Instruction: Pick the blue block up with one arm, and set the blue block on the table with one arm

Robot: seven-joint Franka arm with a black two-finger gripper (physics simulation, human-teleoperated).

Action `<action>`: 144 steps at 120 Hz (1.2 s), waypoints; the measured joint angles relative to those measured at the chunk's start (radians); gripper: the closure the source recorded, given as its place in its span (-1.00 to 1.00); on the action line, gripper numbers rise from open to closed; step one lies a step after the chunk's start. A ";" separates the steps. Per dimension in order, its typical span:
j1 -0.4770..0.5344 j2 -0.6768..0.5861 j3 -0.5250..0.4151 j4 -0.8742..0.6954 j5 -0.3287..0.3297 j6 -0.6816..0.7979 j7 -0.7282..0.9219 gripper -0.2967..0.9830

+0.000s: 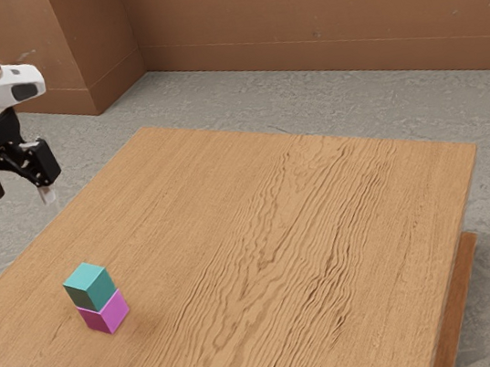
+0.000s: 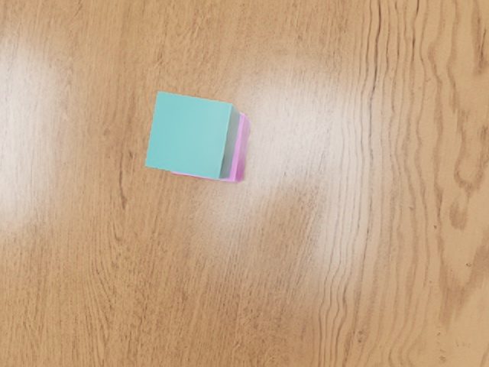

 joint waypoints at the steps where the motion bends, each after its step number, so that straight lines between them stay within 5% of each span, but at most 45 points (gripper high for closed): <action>1: 0.003 -0.001 0.000 -0.011 0.000 0.008 0.001 -0.54; 82: 0.111 0.072 0.069 -0.394 0.067 0.491 0.189 -0.54; 144: 0.111 0.194 0.066 -0.450 0.081 0.660 0.306 -0.54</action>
